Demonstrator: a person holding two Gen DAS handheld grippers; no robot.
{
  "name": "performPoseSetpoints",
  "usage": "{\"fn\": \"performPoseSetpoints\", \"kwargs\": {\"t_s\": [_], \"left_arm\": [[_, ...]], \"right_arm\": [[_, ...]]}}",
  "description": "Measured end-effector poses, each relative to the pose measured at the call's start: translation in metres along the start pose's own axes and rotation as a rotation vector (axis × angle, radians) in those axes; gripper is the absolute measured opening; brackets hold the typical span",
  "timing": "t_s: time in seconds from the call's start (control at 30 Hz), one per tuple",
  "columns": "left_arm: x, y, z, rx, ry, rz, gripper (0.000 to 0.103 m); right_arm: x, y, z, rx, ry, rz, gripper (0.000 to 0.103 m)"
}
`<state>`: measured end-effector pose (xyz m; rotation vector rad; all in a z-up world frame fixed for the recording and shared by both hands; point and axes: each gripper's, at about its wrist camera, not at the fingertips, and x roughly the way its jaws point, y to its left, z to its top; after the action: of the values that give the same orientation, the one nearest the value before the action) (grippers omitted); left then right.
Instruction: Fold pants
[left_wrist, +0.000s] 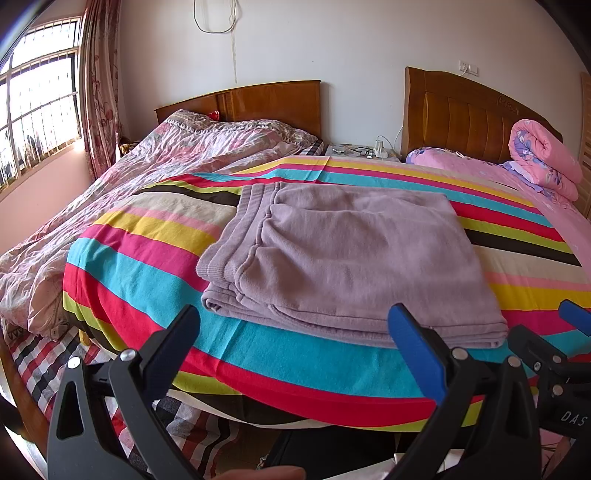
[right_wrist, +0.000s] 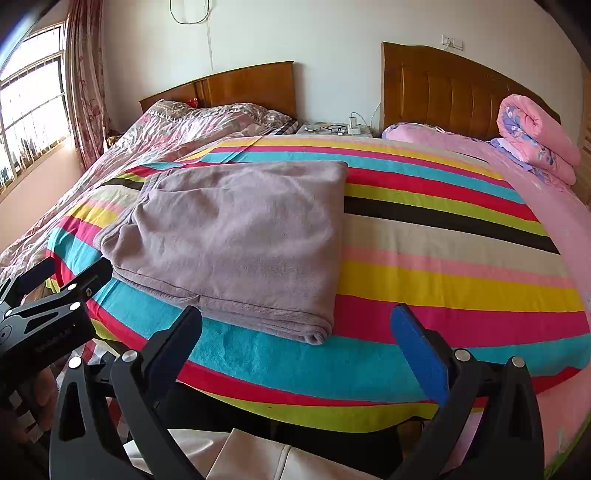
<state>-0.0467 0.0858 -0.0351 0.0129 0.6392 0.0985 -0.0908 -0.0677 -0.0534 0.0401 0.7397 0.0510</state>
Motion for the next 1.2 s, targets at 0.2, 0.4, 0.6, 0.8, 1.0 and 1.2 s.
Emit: {"fn": "performPoseSetpoints", "kwargs": {"t_s": [0.2, 0.4, 0.6, 0.8, 1.0, 1.2], "left_arm": [[-0.0003, 0.0003, -0.0003, 0.0, 0.0, 0.001, 0.102], [-0.0008, -0.0004, -0.0011, 0.003, 0.0, 0.005, 0.102], [-0.0009, 0.0013, -0.002, 0.0, -0.002, 0.011, 0.102], [-0.0009, 0.0016, -0.002, 0.005, -0.001, 0.01, 0.102], [-0.0016, 0.0016, -0.0007, 0.006, -0.005, 0.004, 0.102], [-0.0019, 0.0017, -0.0007, 0.006, -0.007, 0.002, 0.102]], "right_arm": [[0.0, 0.0, -0.0001, 0.0, -0.002, 0.0, 0.099], [0.0002, 0.0009, 0.0, -0.002, 0.001, 0.001, 0.099], [0.0006, 0.0019, -0.0003, -0.007, 0.004, 0.006, 0.099], [0.0002, 0.0026, -0.0004, -0.007, 0.003, 0.005, 0.099], [0.0013, 0.0029, 0.0005, -0.015, 0.002, 0.011, 0.099], [0.0015, 0.0019, 0.0011, -0.019, -0.001, 0.014, 0.099]]}}
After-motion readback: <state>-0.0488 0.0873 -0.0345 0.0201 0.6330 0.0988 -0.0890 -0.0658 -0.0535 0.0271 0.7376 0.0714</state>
